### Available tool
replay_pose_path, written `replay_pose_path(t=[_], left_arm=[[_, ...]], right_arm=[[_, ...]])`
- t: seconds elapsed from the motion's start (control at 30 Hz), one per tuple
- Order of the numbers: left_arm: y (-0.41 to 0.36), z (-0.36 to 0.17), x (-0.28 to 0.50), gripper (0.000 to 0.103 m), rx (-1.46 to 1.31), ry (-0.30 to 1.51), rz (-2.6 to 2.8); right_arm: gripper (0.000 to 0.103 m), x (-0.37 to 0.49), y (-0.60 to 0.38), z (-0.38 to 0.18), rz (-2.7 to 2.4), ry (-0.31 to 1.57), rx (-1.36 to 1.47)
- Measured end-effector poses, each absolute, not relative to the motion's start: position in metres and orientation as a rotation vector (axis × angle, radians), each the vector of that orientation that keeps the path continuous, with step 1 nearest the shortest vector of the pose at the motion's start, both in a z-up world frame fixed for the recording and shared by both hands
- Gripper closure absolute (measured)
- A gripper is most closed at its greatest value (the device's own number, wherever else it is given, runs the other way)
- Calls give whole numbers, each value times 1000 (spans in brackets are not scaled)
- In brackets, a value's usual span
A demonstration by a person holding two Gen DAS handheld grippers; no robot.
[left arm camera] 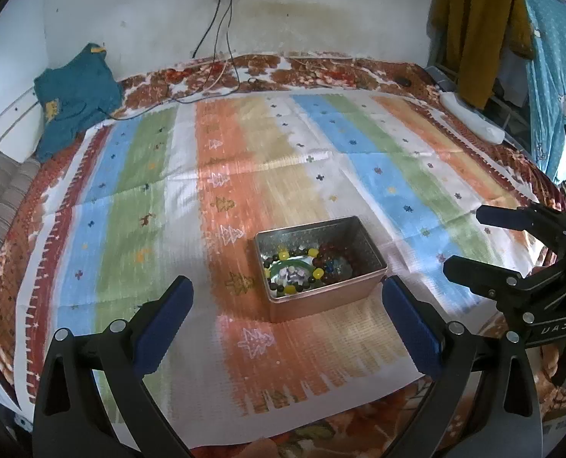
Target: Organize jewelry
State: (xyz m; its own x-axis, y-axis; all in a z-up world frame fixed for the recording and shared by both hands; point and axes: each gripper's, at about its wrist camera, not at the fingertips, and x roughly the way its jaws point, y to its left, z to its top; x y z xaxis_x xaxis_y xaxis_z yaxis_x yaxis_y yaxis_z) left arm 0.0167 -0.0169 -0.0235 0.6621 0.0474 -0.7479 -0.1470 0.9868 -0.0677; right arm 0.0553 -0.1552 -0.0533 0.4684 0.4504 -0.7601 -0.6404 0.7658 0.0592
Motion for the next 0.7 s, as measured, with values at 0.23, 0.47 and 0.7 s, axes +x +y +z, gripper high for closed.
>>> replay_pose_path(t=[0.23, 0.47, 0.7], left_arm=[[-21, -19, 10, 6, -121, 821, 120], [-21, -18, 7, 6, -132, 812, 109], [-22, -15, 2, 6, -144, 800, 92]], right_arm=[[6, 50, -161, -50, 686, 825, -235], [6, 44, -161, -48, 682, 805, -246], [6, 35, -160, -46, 682, 769, -272]])
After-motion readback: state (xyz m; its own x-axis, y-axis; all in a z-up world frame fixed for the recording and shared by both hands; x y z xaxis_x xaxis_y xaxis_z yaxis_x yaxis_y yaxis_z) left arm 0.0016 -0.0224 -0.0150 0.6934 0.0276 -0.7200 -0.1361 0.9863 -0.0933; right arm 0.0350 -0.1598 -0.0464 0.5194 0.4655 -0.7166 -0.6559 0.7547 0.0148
